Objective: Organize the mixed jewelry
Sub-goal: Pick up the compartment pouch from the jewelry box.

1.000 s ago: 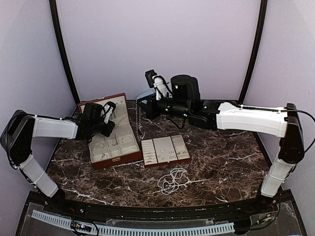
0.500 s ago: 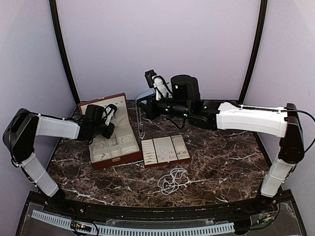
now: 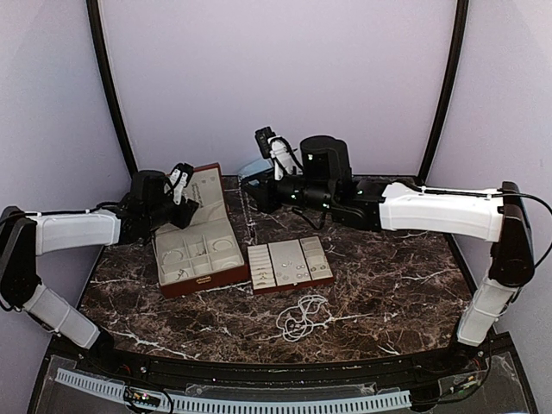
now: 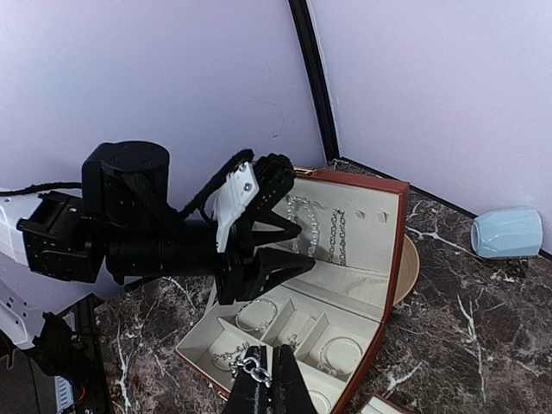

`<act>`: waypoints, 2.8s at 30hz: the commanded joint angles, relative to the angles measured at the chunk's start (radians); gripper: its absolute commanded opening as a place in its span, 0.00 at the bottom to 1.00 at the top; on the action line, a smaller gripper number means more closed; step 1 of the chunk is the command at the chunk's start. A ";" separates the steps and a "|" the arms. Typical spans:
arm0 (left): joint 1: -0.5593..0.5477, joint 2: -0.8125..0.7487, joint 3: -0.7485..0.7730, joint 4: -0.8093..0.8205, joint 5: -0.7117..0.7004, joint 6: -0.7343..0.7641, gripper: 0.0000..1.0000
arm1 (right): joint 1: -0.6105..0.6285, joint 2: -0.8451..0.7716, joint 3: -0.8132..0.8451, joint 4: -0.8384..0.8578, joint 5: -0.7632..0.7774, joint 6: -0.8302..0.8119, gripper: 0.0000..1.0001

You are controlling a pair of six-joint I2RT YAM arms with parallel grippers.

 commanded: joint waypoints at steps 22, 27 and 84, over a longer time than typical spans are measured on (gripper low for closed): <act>0.165 0.109 0.439 -0.648 0.465 -0.111 0.85 | -0.114 -0.221 -0.223 0.152 -0.095 0.068 0.00; 0.146 0.148 0.464 -0.672 0.420 -0.073 0.83 | -0.121 -0.223 -0.236 0.161 -0.106 0.073 0.00; -0.004 0.354 0.473 -0.701 0.049 0.102 0.37 | -0.133 -0.230 -0.273 0.217 -0.159 0.111 0.00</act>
